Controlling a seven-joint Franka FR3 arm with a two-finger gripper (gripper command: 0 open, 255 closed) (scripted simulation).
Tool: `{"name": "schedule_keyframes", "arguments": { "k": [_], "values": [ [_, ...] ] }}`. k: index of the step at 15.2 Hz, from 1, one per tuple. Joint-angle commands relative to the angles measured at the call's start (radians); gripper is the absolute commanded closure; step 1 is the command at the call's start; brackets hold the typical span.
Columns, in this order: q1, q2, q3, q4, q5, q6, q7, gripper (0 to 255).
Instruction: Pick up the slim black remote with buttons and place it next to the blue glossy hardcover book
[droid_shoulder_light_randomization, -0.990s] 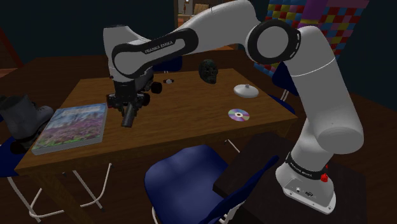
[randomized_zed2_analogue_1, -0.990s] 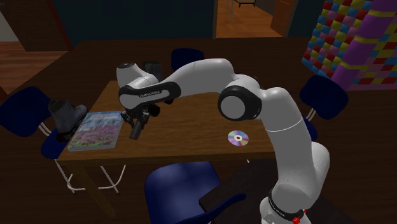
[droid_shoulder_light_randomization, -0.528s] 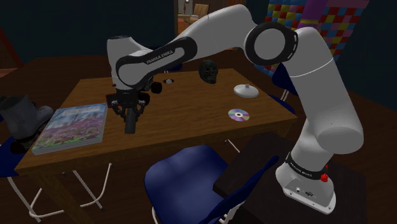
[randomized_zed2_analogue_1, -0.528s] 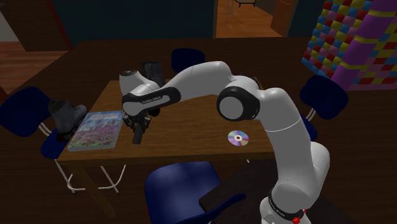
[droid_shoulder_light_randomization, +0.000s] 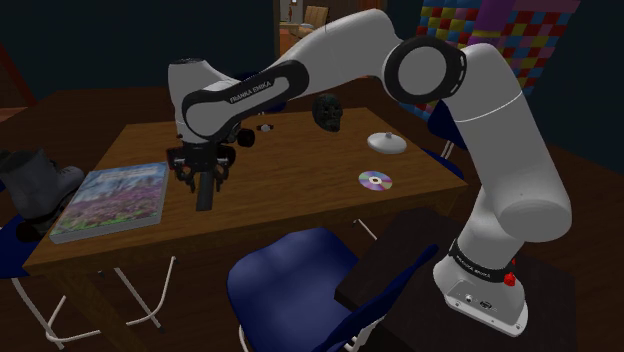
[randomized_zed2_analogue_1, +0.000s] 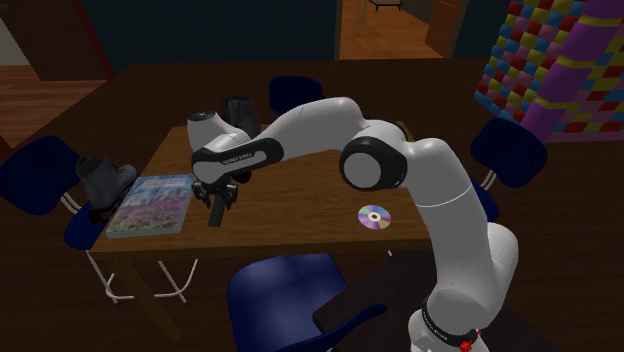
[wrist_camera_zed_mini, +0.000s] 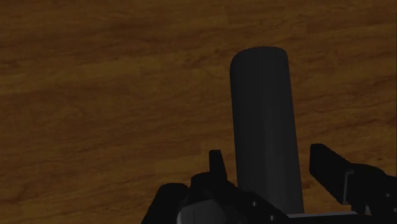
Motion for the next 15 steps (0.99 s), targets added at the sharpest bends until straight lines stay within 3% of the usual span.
{"name": "schedule_keyframes", "arguments": {
  "k": [1, 5, 9, 15],
  "values": [
    [0.001, 0.002, 0.000, -0.001, 0.000, -0.001, 0.001, 0],
    [-0.001, 0.002, 0.000, -0.006, 0.000, 0.003, -0.001, 0],
    [-0.008, -0.053, 0.011, 0.033, 0.017, -0.089, -0.011, 0],
    [-0.008, -0.053, 0.011, 0.033, 0.017, -0.089, -0.011, 0]
  ]
}}
